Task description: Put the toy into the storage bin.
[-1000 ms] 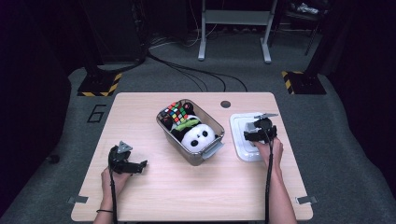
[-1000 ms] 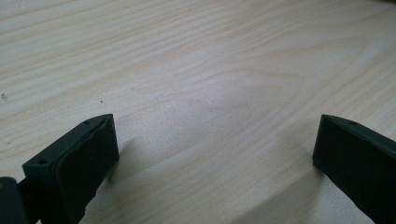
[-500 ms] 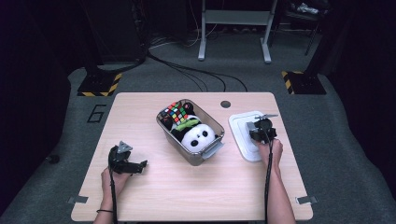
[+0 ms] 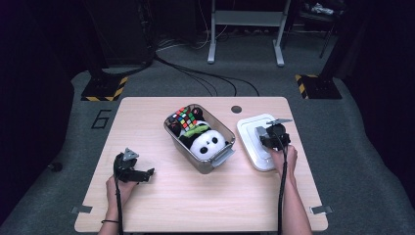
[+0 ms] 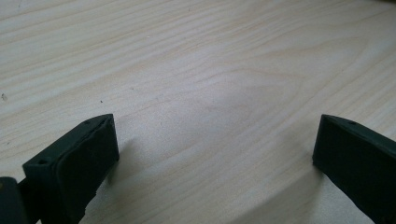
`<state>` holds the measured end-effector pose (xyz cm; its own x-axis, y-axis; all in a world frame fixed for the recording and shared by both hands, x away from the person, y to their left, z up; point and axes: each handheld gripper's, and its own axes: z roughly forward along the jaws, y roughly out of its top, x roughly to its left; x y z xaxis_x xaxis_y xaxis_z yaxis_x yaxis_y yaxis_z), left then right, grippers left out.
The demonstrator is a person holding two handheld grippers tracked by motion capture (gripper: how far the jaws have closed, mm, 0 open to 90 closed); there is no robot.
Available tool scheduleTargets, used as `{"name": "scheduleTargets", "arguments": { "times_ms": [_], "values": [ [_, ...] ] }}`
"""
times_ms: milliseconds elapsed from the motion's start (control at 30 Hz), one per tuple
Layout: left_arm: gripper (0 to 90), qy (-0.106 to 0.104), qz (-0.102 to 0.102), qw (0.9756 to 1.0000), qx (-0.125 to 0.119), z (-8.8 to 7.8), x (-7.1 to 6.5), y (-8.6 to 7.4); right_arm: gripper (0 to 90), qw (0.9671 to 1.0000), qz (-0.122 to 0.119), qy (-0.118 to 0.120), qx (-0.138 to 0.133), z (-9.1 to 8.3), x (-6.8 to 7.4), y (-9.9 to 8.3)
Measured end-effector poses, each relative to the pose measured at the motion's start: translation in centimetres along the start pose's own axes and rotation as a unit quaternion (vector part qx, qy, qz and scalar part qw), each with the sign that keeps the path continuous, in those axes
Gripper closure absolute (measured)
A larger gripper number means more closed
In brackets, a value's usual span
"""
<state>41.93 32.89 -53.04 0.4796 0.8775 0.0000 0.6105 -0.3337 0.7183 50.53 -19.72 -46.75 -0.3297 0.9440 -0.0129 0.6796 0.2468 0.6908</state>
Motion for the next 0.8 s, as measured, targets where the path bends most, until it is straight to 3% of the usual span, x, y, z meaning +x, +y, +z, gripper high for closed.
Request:
{"name": "scheduleTargets", "arguments": {
  "times_ms": [433,467,800],
  "values": [
    [0.2,-0.001,0.000,1.0000,-0.001,0.0,0.0,0.0,66.8,0.9997,-0.018,0.013,-0.013,-2.1,0.3,0.7],
    [0.2,-0.001,0.002,1.0000,0.001,0.0,0.0,0.0,66.8,0.9998,-0.011,0.014,-0.012,-2.4,0.5,0.8],
    [0.4,-0.002,-0.002,1.0000,-0.001,0.0,0.0,0.0,66.8,0.9991,-0.032,0.015,-0.024,-4.4,0.7,2.0]
  ]
}}
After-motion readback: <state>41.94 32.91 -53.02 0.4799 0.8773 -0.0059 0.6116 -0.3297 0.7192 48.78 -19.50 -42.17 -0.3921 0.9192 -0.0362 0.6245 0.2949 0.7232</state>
